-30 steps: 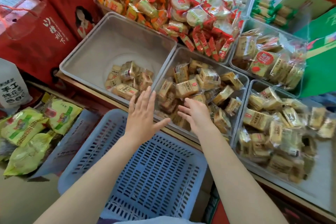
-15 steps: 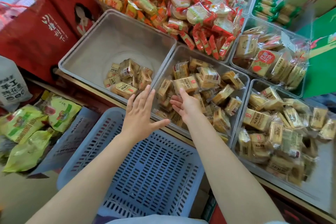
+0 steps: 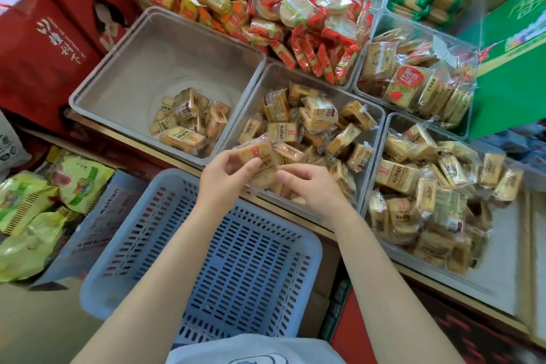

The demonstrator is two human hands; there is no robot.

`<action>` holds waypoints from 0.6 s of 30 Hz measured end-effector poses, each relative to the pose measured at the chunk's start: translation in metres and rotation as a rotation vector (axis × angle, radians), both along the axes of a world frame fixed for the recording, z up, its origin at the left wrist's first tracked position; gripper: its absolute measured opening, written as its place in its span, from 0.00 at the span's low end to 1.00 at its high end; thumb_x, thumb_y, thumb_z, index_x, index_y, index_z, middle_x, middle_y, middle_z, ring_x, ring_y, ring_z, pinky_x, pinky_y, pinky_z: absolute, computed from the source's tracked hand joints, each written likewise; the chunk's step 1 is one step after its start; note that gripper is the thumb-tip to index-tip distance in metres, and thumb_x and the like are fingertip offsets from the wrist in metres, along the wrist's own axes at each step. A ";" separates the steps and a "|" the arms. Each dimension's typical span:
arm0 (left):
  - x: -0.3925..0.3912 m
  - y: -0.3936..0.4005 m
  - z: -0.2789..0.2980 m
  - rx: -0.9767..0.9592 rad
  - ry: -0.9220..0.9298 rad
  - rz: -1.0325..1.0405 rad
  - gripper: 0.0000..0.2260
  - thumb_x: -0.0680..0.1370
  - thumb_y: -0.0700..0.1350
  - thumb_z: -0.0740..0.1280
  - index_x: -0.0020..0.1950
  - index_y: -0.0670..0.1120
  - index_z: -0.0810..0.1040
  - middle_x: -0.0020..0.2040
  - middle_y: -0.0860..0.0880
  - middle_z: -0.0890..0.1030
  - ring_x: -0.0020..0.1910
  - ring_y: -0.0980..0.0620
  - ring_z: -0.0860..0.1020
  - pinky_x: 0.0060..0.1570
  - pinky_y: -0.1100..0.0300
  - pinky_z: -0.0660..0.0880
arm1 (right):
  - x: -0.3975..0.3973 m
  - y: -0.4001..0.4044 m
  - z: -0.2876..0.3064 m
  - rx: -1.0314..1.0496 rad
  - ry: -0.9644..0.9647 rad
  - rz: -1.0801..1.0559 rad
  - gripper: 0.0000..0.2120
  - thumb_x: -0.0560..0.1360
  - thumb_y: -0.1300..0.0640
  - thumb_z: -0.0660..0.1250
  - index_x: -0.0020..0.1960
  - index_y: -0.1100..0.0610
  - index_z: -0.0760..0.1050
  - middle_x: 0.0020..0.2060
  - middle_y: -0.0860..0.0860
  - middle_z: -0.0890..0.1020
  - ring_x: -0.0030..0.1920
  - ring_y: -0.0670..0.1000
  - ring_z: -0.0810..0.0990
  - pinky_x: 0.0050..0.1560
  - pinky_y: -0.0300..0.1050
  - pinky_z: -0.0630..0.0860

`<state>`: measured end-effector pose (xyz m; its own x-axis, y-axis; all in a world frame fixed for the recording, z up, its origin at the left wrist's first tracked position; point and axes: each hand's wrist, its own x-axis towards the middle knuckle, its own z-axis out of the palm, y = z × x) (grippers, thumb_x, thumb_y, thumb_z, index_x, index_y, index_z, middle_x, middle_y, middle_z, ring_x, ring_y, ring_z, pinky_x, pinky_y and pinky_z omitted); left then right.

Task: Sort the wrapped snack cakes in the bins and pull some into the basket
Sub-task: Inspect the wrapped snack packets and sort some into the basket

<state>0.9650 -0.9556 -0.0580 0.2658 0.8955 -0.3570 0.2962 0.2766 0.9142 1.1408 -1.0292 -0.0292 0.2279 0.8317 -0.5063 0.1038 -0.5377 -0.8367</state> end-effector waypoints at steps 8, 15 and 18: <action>-0.025 -0.010 -0.009 -0.219 -0.064 0.259 0.13 0.79 0.48 0.73 0.60 0.43 0.80 0.50 0.46 0.86 0.41 0.56 0.84 0.33 0.67 0.77 | 0.008 0.040 -0.046 -0.098 -0.364 -0.272 0.19 0.77 0.56 0.72 0.67 0.51 0.76 0.61 0.52 0.74 0.54 0.51 0.77 0.55 0.48 0.79; -0.029 -0.014 -0.010 -0.304 -0.124 0.221 0.11 0.81 0.49 0.71 0.61 0.46 0.78 0.54 0.47 0.85 0.47 0.53 0.86 0.40 0.57 0.83 | 0.002 0.038 -0.053 -0.113 -0.306 -0.244 0.16 0.77 0.55 0.74 0.64 0.53 0.78 0.49 0.47 0.81 0.49 0.52 0.84 0.53 0.54 0.84; -0.034 -0.019 -0.007 -0.366 -0.163 0.201 0.11 0.82 0.48 0.70 0.61 0.46 0.76 0.56 0.45 0.85 0.50 0.50 0.86 0.38 0.56 0.81 | -0.004 0.021 -0.028 0.002 -0.179 -0.246 0.15 0.78 0.56 0.73 0.64 0.52 0.79 0.47 0.49 0.84 0.43 0.47 0.83 0.47 0.44 0.83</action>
<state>0.9308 -0.9744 -0.0653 0.1784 0.7576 -0.6279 0.0637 0.6279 0.7757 1.1370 -1.0081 -0.0570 0.5079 0.7415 -0.4385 0.1163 -0.5634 -0.8180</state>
